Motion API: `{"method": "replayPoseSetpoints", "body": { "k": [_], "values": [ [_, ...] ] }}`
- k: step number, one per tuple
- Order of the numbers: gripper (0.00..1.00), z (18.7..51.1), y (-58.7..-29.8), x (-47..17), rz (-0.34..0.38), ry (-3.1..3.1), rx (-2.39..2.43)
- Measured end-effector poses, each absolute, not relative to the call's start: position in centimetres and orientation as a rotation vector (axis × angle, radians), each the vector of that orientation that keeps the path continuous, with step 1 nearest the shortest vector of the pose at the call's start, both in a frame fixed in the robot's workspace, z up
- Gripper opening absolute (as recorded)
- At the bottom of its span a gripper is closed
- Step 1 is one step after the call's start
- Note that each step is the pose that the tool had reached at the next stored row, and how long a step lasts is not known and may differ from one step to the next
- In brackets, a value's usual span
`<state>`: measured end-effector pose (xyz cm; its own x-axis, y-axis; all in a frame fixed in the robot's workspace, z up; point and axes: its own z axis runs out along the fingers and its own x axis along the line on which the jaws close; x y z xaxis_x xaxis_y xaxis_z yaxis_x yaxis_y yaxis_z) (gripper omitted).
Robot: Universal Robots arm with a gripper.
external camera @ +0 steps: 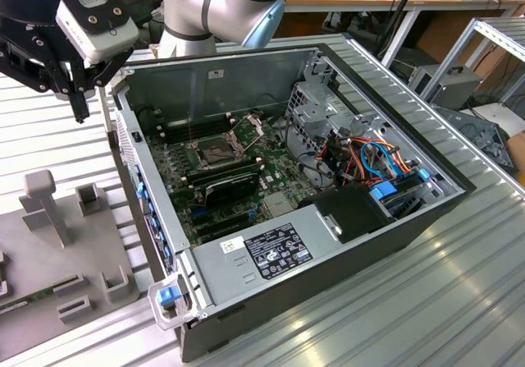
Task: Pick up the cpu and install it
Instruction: 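Reach for the cpu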
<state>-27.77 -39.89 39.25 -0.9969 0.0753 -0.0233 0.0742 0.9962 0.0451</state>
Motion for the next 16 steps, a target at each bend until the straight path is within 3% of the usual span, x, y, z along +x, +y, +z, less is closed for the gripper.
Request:
{"method": "replayPoseSetpoints", "body": {
  "k": [16],
  "values": [
    [0.11,39.22,-39.88,-28.25,0.069,3.114,0.117]
  ]
}}
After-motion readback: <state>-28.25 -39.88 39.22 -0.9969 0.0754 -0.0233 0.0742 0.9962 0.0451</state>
